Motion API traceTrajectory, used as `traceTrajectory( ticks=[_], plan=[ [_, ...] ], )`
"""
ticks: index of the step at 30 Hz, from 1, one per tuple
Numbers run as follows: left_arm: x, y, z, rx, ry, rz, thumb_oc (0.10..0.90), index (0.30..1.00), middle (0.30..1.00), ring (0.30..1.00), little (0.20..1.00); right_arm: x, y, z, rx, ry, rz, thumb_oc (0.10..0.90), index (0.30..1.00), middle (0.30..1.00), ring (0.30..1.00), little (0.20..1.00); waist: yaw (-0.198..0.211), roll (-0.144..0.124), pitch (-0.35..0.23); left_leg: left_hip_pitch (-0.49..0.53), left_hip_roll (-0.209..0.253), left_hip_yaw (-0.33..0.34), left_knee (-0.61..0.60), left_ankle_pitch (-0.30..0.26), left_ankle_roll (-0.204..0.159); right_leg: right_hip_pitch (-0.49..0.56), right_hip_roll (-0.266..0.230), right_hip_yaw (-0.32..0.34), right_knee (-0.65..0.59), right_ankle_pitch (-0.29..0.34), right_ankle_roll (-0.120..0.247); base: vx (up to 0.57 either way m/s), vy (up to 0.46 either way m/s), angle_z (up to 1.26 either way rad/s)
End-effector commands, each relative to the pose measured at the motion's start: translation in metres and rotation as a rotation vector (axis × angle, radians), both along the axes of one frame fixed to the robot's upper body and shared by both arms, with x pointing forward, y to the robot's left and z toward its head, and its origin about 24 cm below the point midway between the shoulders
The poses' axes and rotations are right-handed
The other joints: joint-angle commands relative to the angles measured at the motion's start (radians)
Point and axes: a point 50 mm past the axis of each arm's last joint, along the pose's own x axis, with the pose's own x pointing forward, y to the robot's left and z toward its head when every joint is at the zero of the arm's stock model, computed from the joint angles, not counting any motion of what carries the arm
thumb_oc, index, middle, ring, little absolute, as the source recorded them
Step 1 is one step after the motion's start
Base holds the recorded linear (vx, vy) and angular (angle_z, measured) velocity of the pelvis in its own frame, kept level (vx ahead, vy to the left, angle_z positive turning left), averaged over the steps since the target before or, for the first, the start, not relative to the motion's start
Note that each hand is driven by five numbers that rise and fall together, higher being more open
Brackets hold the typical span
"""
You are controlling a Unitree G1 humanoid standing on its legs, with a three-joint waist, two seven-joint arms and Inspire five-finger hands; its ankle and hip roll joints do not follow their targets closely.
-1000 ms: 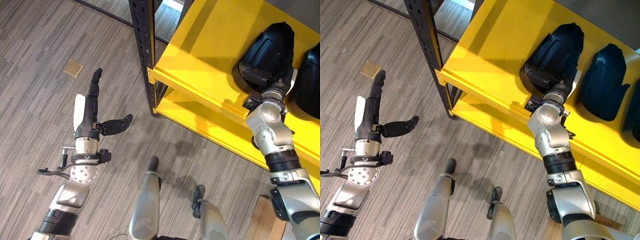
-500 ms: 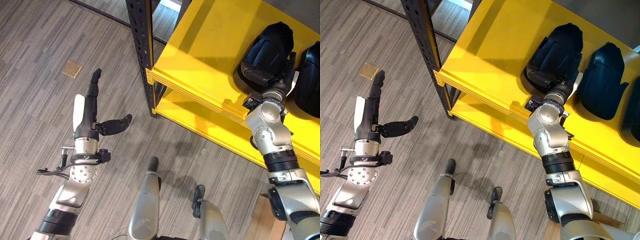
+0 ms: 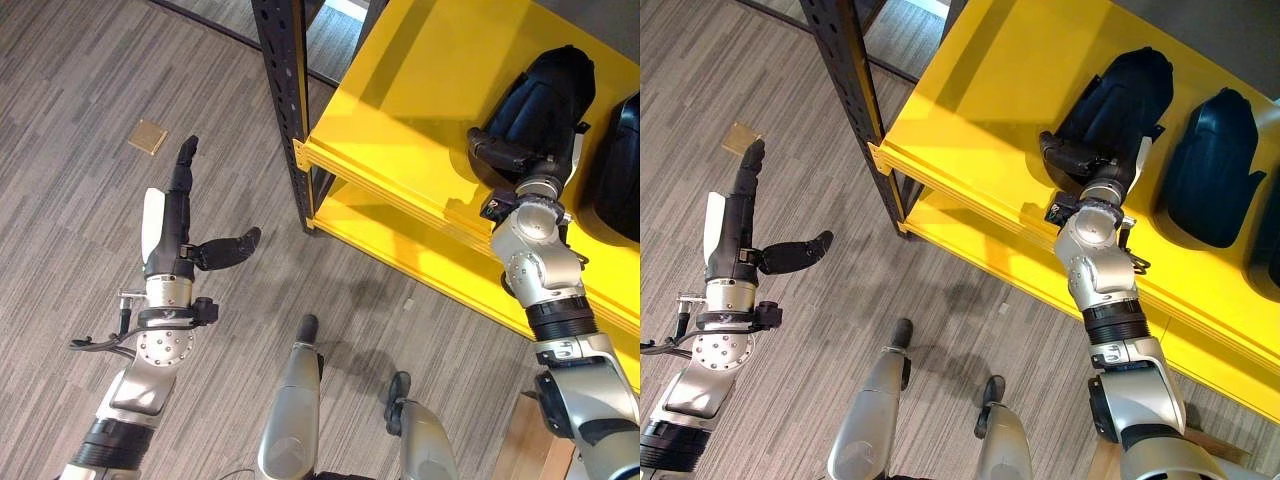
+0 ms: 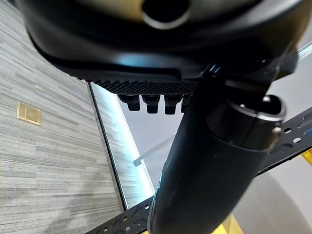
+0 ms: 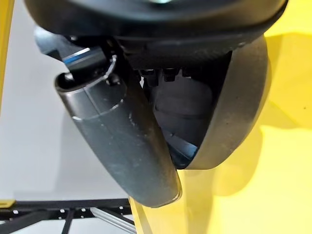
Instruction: Move parts from the plastic box to the shelf.
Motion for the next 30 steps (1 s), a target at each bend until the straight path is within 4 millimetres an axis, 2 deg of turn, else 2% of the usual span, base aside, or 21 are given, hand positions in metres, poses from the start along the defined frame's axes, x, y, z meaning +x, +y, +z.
traceTrajectory(
  ticks=[1,6,16,21,23,30],
  plan=[
    [-0.009,0.001,0.038,0.063,-0.212,-0.056,0.9,1.0,1.0,1.0,1.0,-0.005,-0.013,0.059,-0.195,-0.169,-0.079,0.9,1.0,1.0,1.0,1.0,0.015,-0.014,-0.088,-0.073,0.001,0.06,0.028,-0.058,0.014,0.132,0.062,0.016,0.051,-0.101,-0.123,0.0,0.0,0.0],
    [-0.009,0.001,0.04,0.073,-0.213,-0.062,0.9,1.0,1.0,1.0,1.0,-0.003,-0.019,0.069,-0.293,-0.145,-0.14,0.9,1.0,1.0,1.0,1.0,0.029,-0.015,-0.087,-0.077,-0.003,0.052,0.024,-0.055,0.015,0.133,0.062,0.009,0.048,-0.099,-0.122,0.0,-0.003,0.01],
    [-0.011,0.004,0.044,0.086,-0.225,-0.061,0.9,1.0,1.0,1.0,1.0,0.0,-0.039,0.083,-0.369,-0.098,-0.225,0.9,1.0,1.0,1.0,1.0,0.047,-0.016,-0.083,-0.091,-0.015,0.039,0.026,-0.051,0.016,0.131,0.064,0.002,0.047,-0.095,-0.12,0.01,-0.009,0.03],
    [-0.012,0.005,0.045,0.085,-0.232,-0.061,0.9,1.0,1.0,1.0,1.0,0.002,-0.043,0.083,-0.343,-0.082,-0.21,0.9,1.0,1.0,1.0,1.0,0.05,-0.019,-0.08,-0.091,-0.019,0.032,0.026,-0.063,0.013,0.123,0.063,0.005,0.056,-0.102,-0.121,0.01,-0.003,0.01],
    [-0.013,0.005,0.045,0.085,-0.236,-0.061,0.9,1.0,1.0,1.0,1.0,0.003,-0.043,0.082,-0.344,-0.075,-0.201,0.9,1.0,1.0,1.0,1.0,0.053,-0.013,-0.074,-0.094,-0.017,0.036,0.024,-0.05,0.017,0.116,0.062,-0.003,0.062,-0.098,-0.122,-0.02,0.012,0.02],
    [-0.012,0.006,0.046,0.083,-0.236,-0.056,0.9,1.0,1.0,1.0,1.0,0.008,-0.035,0.077,-0.242,-0.086,-0.117,0.9,1.0,1.0,1.0,1.0,0.056,-0.006,-0.068,-0.098,-0.022,0.033,0.029,-0.048,0.019,0.107,0.059,-0.004,0.077,-0.102,-0.124,0.0,0.001,0.01]
  ],
)
